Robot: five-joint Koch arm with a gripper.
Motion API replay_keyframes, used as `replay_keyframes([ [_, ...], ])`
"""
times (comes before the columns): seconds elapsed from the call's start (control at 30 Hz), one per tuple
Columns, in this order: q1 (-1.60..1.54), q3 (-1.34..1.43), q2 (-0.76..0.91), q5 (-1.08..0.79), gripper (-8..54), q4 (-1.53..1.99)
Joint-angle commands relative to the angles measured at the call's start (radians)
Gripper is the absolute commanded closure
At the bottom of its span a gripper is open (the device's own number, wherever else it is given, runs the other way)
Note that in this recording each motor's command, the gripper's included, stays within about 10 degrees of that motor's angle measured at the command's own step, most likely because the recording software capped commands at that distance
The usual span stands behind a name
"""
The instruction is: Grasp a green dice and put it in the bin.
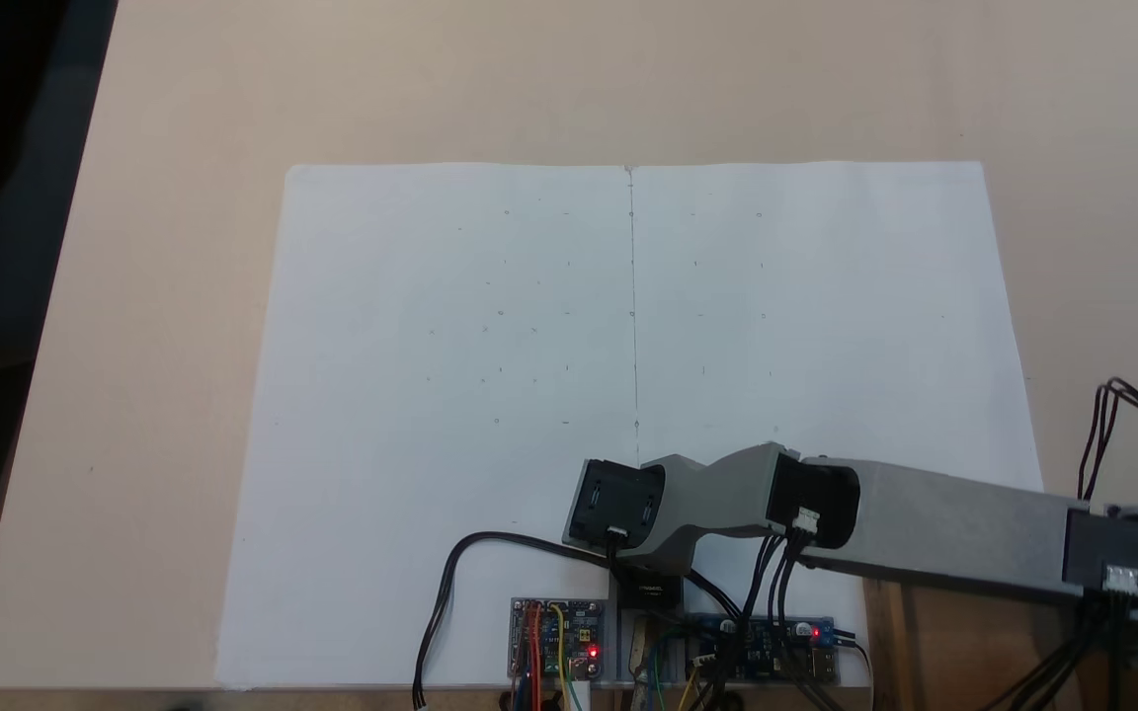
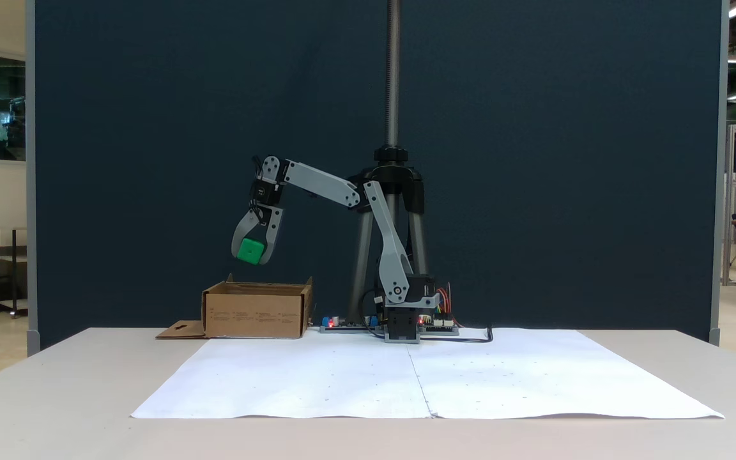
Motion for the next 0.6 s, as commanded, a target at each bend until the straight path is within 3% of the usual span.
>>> replay_keyframes([
  [0.0, 0.032, -0.025, 0.008, -0.123, 33.5, 0.063],
  [0.57, 0.046, 0.149, 0.011, -0.15, 33.5, 0.117],
])
